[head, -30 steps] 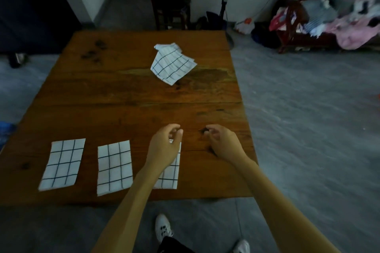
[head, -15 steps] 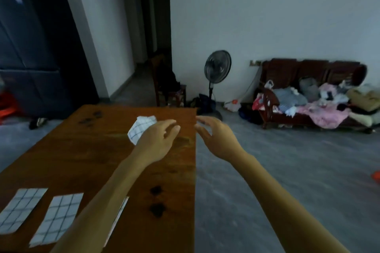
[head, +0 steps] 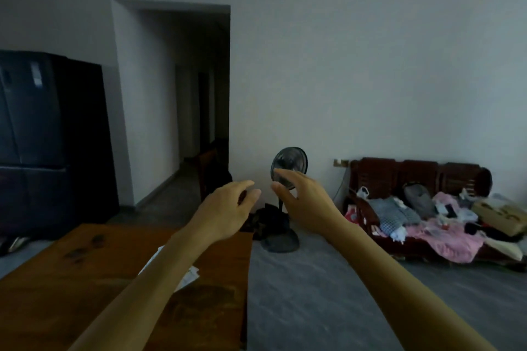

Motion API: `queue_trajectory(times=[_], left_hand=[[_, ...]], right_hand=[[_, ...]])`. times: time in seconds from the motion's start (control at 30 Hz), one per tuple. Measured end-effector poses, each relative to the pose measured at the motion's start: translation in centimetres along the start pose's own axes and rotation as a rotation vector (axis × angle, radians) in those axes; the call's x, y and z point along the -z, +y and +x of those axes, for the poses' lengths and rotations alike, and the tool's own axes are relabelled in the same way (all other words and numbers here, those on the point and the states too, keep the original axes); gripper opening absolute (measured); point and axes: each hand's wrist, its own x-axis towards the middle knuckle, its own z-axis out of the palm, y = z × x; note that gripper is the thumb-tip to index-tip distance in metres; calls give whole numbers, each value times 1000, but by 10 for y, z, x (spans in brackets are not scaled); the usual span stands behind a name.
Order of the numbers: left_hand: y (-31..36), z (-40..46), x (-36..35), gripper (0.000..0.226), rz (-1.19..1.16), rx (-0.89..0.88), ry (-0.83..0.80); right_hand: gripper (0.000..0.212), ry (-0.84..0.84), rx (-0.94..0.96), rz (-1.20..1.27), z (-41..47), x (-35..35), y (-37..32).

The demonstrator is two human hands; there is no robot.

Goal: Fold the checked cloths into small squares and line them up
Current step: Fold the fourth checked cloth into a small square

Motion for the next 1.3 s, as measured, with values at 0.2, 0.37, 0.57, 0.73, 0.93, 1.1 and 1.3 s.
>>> queue_trajectory(times=[0.2,0.37,0.57,0.73,0.93,1.1,1.3], left_hand=[[-6,92,-23,54,-6,10,47],[-14,181,-41,53,-47,9,97],[-20,265,-77,52,-64,-5,116],[-36,324,-115,51,-57,10,113],[-63,408,-168,53,-32,54,136],[-72,483,-215,51,-14,102,202],[-85,571,-247,51,7,190,232]], right_hand=[[50,-4,15,-48,82,9,63],[51,-16,6,-78,147,12,123],[50,24,3,-77,213,17,184],[49,9,3,-45,260,-2,247],[49,-7,52,12,325,-21,332],[48,-46,107,47,393,-29,407],[46,-93,162,156,481,-36,472]])
